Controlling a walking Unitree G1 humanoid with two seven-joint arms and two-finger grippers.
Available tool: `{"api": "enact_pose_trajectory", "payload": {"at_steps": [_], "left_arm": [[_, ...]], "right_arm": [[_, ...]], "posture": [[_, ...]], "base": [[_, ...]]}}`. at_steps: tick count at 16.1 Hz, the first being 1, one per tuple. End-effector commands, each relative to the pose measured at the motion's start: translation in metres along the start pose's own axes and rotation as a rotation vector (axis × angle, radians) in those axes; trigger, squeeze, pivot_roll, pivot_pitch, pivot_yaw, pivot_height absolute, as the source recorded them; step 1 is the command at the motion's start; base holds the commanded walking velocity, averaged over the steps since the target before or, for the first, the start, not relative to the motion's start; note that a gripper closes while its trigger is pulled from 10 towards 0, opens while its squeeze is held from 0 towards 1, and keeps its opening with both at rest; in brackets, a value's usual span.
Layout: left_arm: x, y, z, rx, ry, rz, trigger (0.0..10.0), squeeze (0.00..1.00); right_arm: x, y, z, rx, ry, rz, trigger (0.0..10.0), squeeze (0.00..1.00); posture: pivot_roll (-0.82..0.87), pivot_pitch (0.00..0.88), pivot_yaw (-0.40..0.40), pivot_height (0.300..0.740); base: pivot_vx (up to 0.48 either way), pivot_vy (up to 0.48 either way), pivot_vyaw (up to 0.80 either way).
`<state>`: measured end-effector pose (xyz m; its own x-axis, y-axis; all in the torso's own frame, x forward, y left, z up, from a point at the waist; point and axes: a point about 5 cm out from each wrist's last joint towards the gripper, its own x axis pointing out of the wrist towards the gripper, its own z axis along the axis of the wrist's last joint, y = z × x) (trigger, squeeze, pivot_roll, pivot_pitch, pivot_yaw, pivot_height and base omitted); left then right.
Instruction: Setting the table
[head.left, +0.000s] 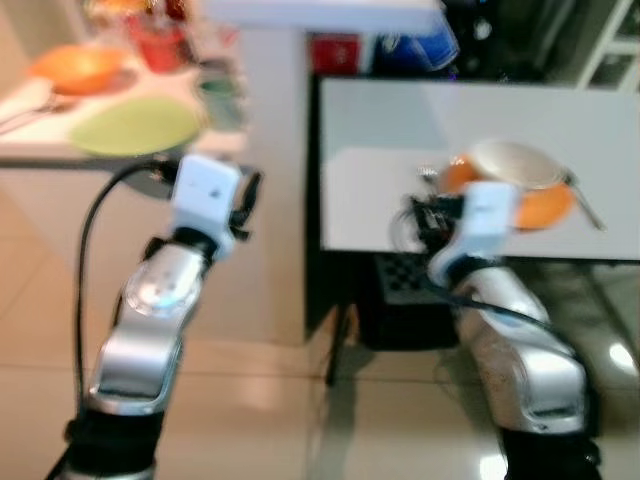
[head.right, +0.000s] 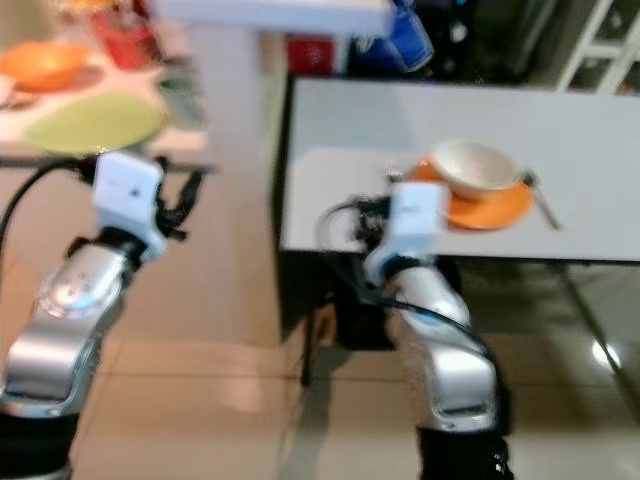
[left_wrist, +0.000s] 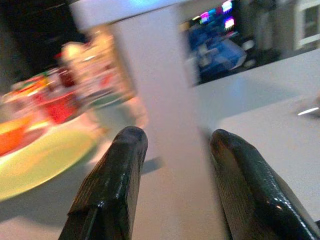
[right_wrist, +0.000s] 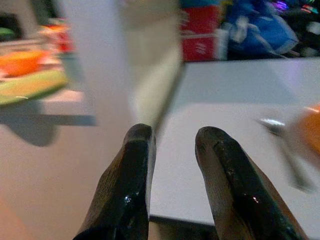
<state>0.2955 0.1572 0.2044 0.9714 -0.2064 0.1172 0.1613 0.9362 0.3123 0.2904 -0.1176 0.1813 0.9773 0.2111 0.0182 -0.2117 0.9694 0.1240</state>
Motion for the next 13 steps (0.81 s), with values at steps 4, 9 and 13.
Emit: {"api": "enact_pose_trajectory", "payload": {"at_steps": [4,9,13], "left_arm": [[0.0028,-0.0002,0.0030,0.004,-0.008,0.015,10.0,0.00],[0.0013,-0.0020,0.0025,0.001,-0.007,0.014,10.0,0.00],[0.0015,0.0002,-0.0010,-0.004,0.001,0.043,10.0,0.00]], "right_arm": [[0.0010,-0.0053,-0.0016,-0.018,-0.001,-0.017,10.0,0.00],[0.0040,-0.0093,-0.0046,-0.019,0.002,-0.033,10.0,0.00],[0.0091,-0.0074,-0.0032,-0.019,0.001,-0.023,10.0,0.00]], "posture": [[-0.02,0.000,-0.007,0.740],[-0.01,0.000,-0.015,0.740],[-0.01,0.000,-0.031,0.740]], "base": [[0.000,0.480,0.00],[0.000,0.480,0.00],[0.000,0.480,0.00]]}}
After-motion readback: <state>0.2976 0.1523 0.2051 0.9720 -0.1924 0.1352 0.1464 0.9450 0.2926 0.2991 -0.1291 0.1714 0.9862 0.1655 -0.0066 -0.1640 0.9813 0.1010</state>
